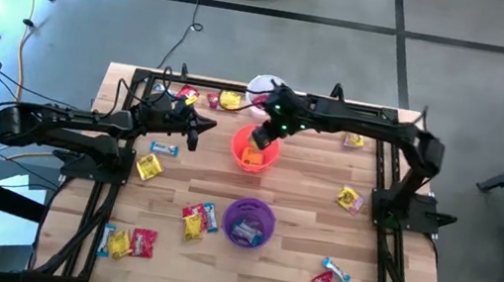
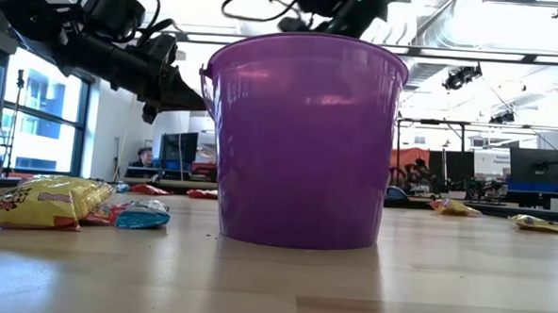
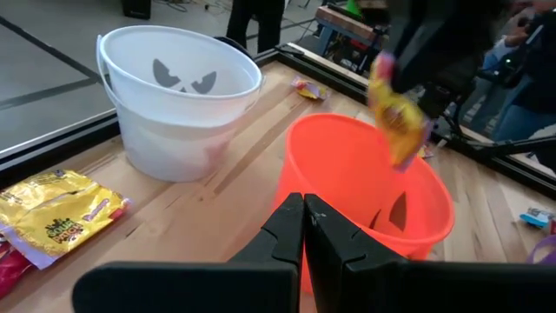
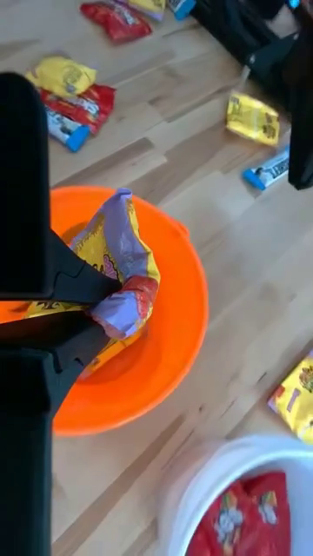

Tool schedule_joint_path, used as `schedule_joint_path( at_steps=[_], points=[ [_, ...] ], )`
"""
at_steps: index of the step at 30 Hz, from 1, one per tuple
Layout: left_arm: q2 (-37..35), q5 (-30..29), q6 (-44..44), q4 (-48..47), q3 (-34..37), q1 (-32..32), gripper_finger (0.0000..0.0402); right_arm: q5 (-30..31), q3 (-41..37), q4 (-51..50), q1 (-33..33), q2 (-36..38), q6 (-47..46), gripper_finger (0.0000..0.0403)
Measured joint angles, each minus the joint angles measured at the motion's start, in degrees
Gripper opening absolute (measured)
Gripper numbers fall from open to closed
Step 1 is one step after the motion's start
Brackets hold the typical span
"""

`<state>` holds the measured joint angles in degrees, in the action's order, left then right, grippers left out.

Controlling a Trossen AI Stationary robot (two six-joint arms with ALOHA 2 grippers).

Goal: Sort candy
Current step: Put the yellow candy into the orange bucket, then put the red candy into the white bucket

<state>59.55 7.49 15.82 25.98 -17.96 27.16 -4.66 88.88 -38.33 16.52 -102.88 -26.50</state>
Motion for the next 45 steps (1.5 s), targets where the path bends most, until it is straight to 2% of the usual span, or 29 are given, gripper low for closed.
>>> schedule_joint_path(
  at_steps=[6, 15, 39, 42, 45],
  points=[
    [0.0, 1.0, 0.0, 0.0, 0.0, 0.0, 0.0000, -0.1, 2.6, -0.5, 0.0, -4.8, -0.2, 0.0002],
    [0.0, 1.0, 0.0, -0.3, 0.0, 0.0, 0.0000, 0.6, 2.1, -0.8, 0.1, -7.3, -0.4, 0.0006],
    [0.0, 0.7, 1.6, -1.3, 0.0, 0.9, 0.0000, 1.5, 2.1, 0.0, 0.7, -7.5, -0.2, 0.0150],
    [0.0, 0.7, 2.1, -3.3, -0.4, 2.5, 0.0000, 0.8, 2.1, -0.1, 0.7, -6.5, 0.0, 0.0153],
    [0.0, 0.8, 0.9, -9.7, -3.5, 4.9, 0.0000, 2.1, 2.1, -0.1, 0.7, -3.9, 0.1, 0.0130]
  ],
)
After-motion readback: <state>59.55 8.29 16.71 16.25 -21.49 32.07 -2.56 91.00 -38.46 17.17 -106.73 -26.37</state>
